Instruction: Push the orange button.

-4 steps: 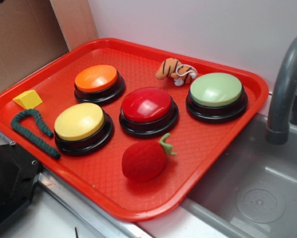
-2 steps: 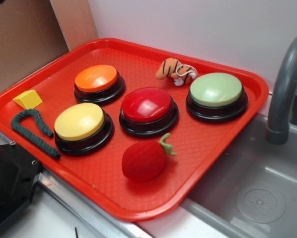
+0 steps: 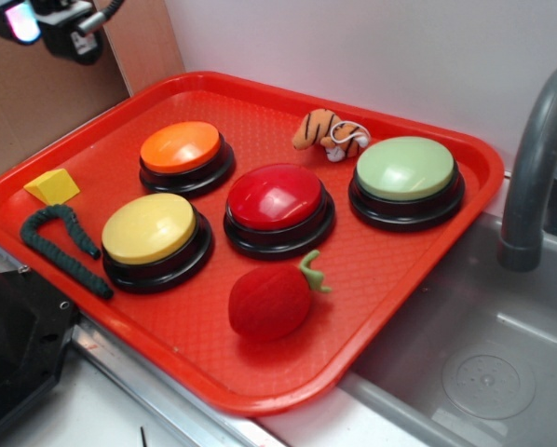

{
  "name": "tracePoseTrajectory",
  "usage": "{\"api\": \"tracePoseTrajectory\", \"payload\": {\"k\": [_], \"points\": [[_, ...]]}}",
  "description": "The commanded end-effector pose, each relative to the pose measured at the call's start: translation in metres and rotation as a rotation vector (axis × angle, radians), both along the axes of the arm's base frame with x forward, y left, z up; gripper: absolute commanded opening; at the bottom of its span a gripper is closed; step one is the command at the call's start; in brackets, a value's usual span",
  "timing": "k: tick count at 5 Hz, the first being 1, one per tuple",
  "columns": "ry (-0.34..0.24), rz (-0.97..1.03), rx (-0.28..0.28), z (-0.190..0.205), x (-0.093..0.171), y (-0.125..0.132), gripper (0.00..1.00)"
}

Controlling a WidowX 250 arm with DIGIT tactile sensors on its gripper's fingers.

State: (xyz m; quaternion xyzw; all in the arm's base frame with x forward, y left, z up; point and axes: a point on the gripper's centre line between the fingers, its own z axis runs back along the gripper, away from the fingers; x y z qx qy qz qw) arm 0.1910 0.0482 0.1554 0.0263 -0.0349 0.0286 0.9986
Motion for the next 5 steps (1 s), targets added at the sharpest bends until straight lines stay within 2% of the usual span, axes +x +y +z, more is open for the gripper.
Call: {"api": "tracePoseTrajectory", "payload": {"k": [1,2,3,5], "points": [[-0.034,-0.117,0.023,-0.049,0.023,0.009,1.0],[-0.011,-0.178,0.027,-0.072,0.033,0.004,1.0],[-0.021,-0.219,0.027,-0.091,0.052,0.001,1.0],[0.001,-0.242,0.015,-0.111,0.059,-0.006,1.0]]}}
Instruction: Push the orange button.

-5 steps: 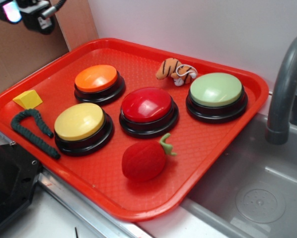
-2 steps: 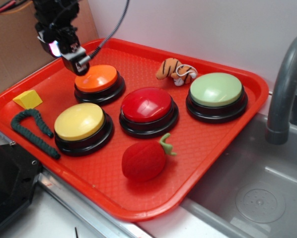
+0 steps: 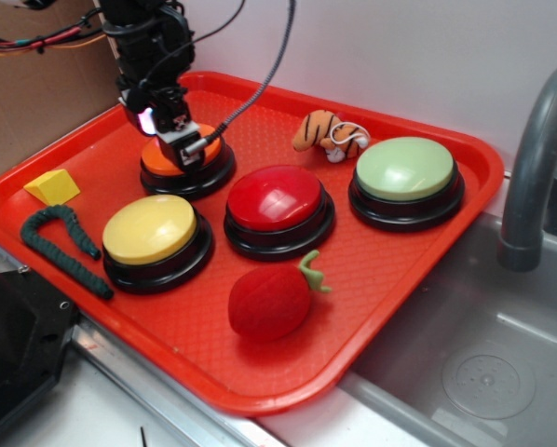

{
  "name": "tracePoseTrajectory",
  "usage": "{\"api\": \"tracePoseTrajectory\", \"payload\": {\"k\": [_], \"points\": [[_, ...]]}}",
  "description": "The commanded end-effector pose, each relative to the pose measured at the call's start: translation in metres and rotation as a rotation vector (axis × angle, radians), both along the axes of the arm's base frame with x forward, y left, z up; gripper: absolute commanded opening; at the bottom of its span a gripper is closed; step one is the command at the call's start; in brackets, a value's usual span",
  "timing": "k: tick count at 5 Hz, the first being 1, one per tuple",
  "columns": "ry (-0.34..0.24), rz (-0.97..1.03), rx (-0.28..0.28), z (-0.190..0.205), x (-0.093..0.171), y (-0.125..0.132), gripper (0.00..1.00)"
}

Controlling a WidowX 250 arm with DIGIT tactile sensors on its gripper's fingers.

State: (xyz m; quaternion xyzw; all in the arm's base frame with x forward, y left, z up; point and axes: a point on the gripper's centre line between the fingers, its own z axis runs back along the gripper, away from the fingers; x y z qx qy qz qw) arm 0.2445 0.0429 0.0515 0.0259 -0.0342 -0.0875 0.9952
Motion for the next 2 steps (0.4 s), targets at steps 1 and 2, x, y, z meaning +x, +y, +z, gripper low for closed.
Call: {"api": "tracePoseTrajectory", "payload": {"k": [1,2], "points": [[-0.017,-0.027,0.005,-0.0031,0.0041,-0.0026,1.0],[-0.009,-0.036,0.019,0.005,0.0042,-0.0043,1.0]]}}
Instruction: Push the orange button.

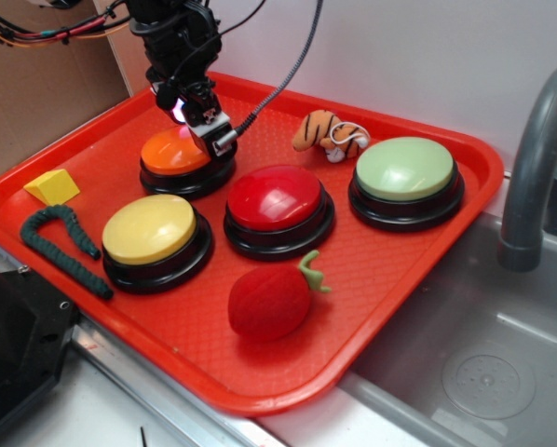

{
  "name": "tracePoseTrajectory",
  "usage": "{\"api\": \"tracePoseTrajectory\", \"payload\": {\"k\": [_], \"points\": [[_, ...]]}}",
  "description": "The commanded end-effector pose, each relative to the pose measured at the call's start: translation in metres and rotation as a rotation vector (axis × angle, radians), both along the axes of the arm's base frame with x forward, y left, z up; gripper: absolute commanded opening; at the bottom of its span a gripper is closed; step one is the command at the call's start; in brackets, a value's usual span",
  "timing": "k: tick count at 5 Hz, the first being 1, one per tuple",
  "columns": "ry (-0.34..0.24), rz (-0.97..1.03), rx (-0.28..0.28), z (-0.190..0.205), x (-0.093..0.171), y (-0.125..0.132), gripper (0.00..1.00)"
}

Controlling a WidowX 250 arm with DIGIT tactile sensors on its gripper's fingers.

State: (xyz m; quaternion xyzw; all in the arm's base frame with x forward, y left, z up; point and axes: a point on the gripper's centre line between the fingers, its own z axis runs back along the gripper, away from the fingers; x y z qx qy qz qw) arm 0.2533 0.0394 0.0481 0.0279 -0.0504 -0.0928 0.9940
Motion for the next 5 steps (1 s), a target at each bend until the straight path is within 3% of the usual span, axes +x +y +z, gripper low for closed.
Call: {"api": "tracePoseTrajectory", "payload": {"k": [1,2,3,4,5], "points": [[0.041,-0.04,-0.007,0.011,-0.003,-0.002,1.0],[0.128,-0.023,0.047,0.014,-0.003,-0.004,1.0],[0.09,0.014,0.046,0.036,-0.008,-0.004,1.0],[0.011,0.075,0.017,0.055,-0.013,-0.001,1.0],[0.004,0.107,-0.002,0.071,-0.017,0.002,1.0]]}}
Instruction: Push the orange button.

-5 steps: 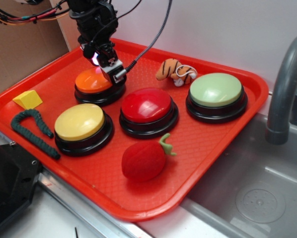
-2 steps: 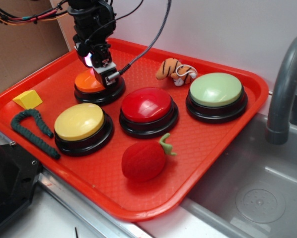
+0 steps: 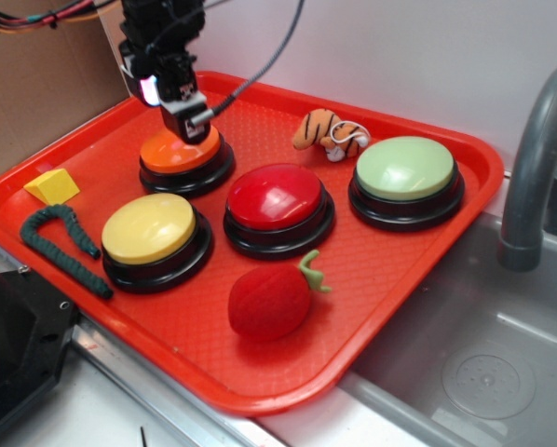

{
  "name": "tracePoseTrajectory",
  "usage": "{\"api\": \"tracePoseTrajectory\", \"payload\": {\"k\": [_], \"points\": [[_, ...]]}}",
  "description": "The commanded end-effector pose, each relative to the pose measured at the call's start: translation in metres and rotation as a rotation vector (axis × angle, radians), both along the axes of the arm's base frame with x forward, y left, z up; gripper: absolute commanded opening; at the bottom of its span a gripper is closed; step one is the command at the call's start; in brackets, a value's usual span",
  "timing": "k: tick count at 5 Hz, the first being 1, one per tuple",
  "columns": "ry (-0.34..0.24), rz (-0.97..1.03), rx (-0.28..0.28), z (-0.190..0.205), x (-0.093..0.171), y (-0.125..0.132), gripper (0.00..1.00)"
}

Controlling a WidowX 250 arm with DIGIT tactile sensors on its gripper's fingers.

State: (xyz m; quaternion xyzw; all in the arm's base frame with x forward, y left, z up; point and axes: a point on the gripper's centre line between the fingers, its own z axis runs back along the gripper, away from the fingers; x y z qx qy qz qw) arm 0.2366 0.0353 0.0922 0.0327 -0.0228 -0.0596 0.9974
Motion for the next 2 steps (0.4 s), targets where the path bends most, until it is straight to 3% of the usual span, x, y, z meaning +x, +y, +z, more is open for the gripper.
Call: {"api": "tracePoseTrajectory", "payload": {"k": [1,2], "points": [[-0.059,0.039,-0.006,0.0361,-0.0016,0.0044,1.0],[-0.075,0.043,-0.041,0.0436,-0.0037,0.0019,1.0]]}}
